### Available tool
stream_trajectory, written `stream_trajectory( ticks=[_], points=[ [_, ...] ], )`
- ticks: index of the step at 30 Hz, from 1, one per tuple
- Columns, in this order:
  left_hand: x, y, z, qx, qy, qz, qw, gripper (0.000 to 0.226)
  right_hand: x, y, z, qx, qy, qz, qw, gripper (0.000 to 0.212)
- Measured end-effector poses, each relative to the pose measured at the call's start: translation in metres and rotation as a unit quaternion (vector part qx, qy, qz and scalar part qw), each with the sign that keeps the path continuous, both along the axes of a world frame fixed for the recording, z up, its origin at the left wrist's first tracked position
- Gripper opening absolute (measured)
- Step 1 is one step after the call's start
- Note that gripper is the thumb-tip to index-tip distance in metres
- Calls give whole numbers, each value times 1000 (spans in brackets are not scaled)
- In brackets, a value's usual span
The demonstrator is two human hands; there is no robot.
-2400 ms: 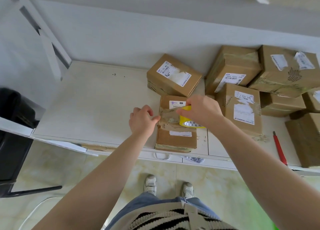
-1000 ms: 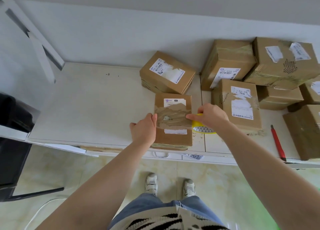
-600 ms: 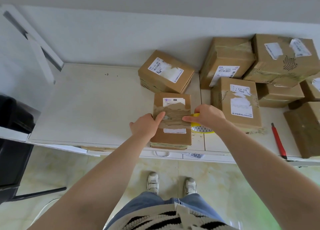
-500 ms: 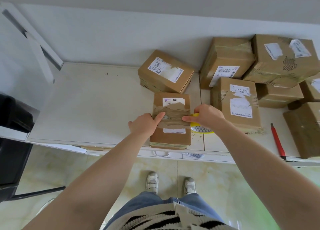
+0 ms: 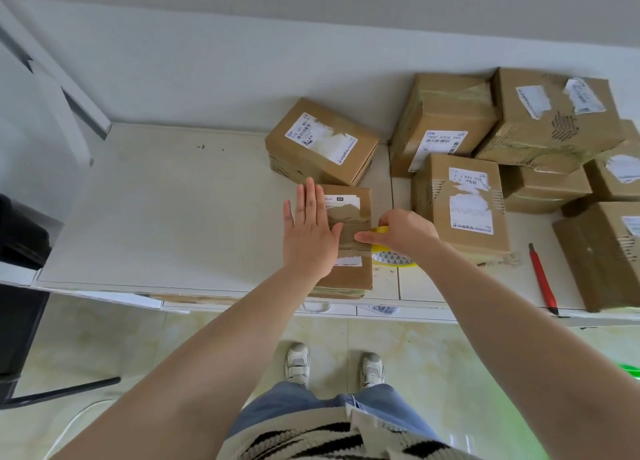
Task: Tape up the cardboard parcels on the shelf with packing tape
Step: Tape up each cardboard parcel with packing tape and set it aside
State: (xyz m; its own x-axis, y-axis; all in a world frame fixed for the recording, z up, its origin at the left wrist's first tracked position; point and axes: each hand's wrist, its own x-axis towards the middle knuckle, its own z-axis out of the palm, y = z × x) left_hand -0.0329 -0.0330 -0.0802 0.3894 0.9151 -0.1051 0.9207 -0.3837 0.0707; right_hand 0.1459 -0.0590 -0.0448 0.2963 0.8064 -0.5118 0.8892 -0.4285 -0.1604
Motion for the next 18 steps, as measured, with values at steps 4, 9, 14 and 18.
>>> stream_trajectory(
  ticks=[4,9,14,18],
  points=[
    [6,-1,2,22,-18,-15,999,70,2,2,-1,-3,10,2,1000,60],
    [5,-3,-1,13,-36,-36,999,69,3,1,0,2,36,-2,999,57],
    [-8,0,0,12,-29,-15,999,68,13,-2,-3,40,167,18,985,50],
    [0,1,6,40,-40,-32,998,67,14,4,-6,39,166,52,984,40]
  ],
)
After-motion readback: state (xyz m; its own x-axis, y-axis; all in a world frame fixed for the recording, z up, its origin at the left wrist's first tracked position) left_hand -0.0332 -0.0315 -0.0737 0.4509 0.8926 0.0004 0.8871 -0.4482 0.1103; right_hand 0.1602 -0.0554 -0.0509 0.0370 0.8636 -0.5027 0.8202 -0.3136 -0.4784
